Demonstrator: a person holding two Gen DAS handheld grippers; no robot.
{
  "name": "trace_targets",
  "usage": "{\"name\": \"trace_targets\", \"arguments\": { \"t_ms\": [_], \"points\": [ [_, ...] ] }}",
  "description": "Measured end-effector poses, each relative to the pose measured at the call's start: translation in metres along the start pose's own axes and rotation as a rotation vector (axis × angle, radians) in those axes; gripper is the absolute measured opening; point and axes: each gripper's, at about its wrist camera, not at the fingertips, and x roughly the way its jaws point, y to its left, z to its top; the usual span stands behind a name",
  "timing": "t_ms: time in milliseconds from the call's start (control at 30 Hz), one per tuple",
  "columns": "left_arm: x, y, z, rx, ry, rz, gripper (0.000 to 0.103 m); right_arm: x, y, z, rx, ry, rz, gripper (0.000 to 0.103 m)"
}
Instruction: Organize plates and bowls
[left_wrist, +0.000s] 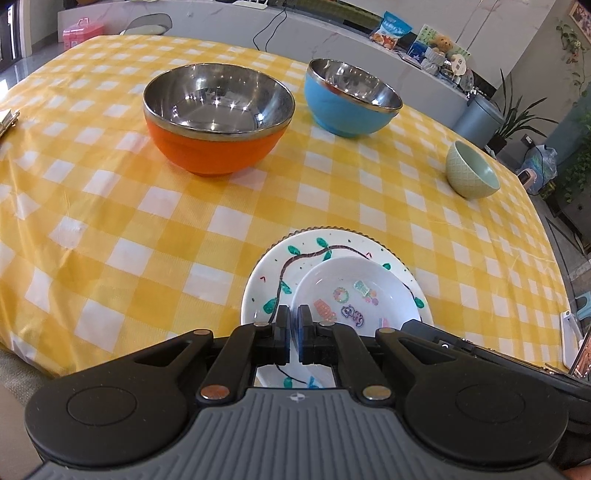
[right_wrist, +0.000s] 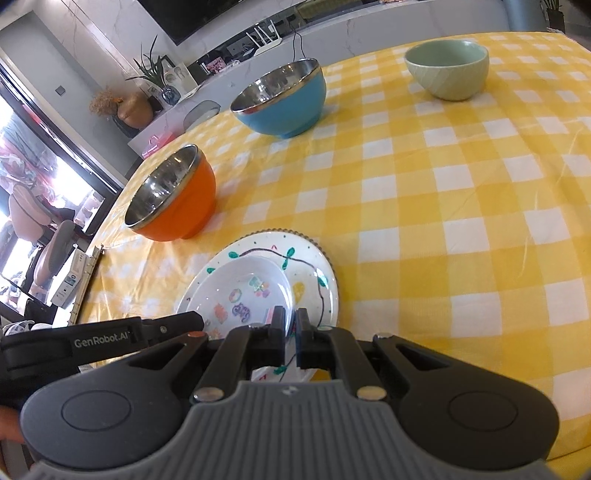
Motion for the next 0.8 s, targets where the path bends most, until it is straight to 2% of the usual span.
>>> {"name": "trace_targets", "arguments": {
  "t_ms": [233, 333, 433, 500, 633, 700, 800],
  "points": [
    [0.001, -0.002, 0.0, 0.023, 0.0, 0.01, 0.006, -0.001, 0.003, -0.001, -0.028, -0.006, -0.004, 0.006],
    [0.0, 0.0, 0.0, 0.01, -0.003, 0.005, 0.017, -0.001, 0.004, -0.002, -0.037, -0.007, -0.005, 0.007],
    [-0.004, 0.001, 0.001, 0.003, -0.014, 0.002, 0.03, -0.005, 0.002, 0.0, -0.03, -0.022, -0.001, 0.019],
    [-0.009, 0.003, 0.003, -0.008, -0.026, 0.002, 0.037, -0.011, 0.002, 0.001, -0.037, -0.046, -0.008, 0.031],
    [-0.018, 0.011, 0.009, -0.048, -0.079, 0.001, 0.038, -0.023, -0.003, 0.006, -0.031, -0.107, -0.033, 0.032],
    [-0.02, 0.016, 0.012, -0.07, -0.098, 0.032, 0.038, -0.025, -0.009, 0.009, 0.001, -0.125, -0.047, 0.032],
    [-0.017, 0.024, 0.015, -0.116, -0.085, 0.07, 0.038, -0.024, -0.019, 0.012, 0.05, -0.123, -0.071, 0.03]
  ]
}}
